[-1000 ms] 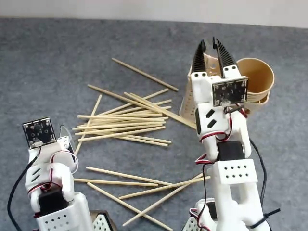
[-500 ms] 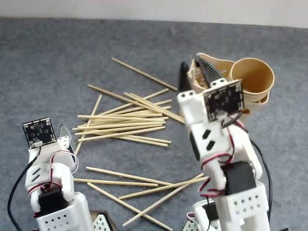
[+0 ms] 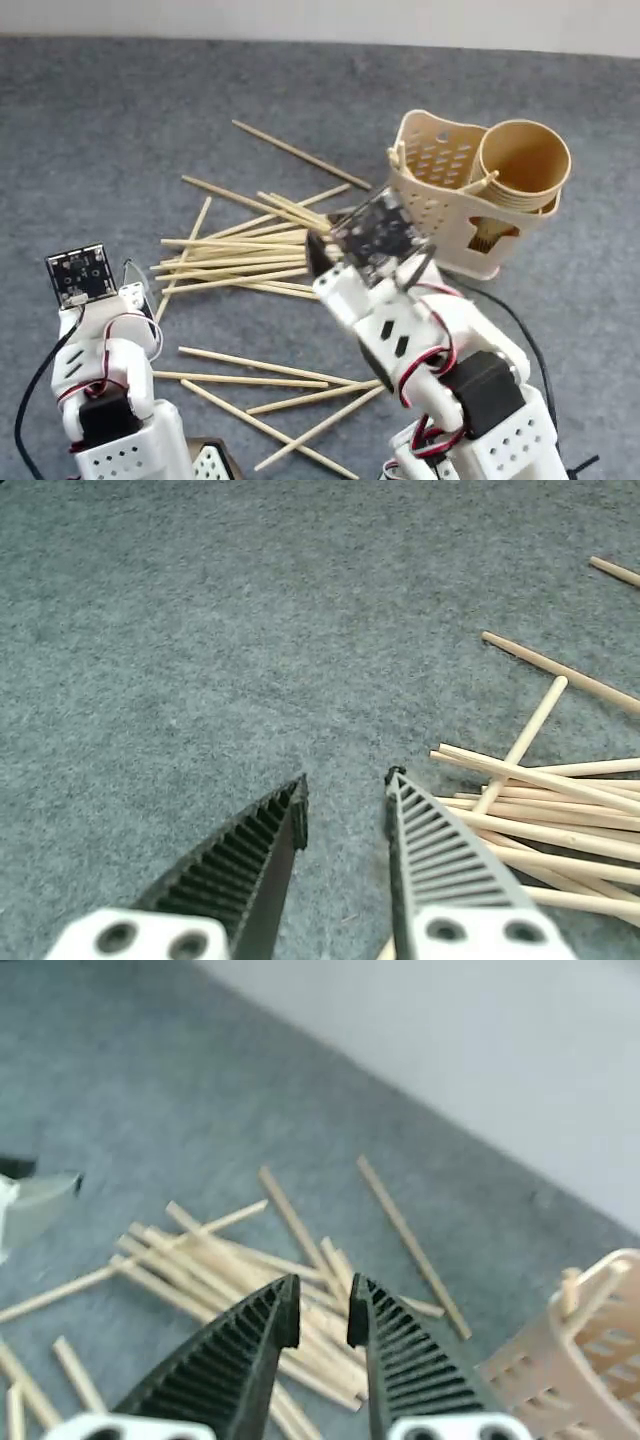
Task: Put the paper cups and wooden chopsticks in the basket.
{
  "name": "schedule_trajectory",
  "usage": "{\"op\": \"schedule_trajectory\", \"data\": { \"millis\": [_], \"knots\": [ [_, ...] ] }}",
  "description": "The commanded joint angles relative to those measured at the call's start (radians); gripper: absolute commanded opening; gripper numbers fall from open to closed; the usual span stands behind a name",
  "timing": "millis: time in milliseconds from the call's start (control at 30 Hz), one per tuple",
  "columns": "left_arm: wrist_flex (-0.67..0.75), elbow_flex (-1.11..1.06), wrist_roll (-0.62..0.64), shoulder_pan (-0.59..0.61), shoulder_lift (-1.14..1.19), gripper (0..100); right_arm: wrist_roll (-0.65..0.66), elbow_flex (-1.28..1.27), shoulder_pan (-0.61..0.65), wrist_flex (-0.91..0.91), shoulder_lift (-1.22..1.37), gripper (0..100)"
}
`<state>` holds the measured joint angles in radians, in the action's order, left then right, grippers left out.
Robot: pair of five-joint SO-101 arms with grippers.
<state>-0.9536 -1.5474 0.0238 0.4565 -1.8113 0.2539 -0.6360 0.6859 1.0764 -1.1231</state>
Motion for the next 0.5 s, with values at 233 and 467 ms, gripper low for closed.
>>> {"op": "schedule_trajectory", "data": {
  "millis": [233,467],
  "knots": [
    [0.020,0.007,0.009,0.018,-0.012,14,0.002,-0.182,0.186,0.059,-0.015,9.4],
    [0.020,0.008,0.011,0.019,-0.012,14,0.000,-0.351,0.302,-0.088,0.082,9.4]
  ]
}}
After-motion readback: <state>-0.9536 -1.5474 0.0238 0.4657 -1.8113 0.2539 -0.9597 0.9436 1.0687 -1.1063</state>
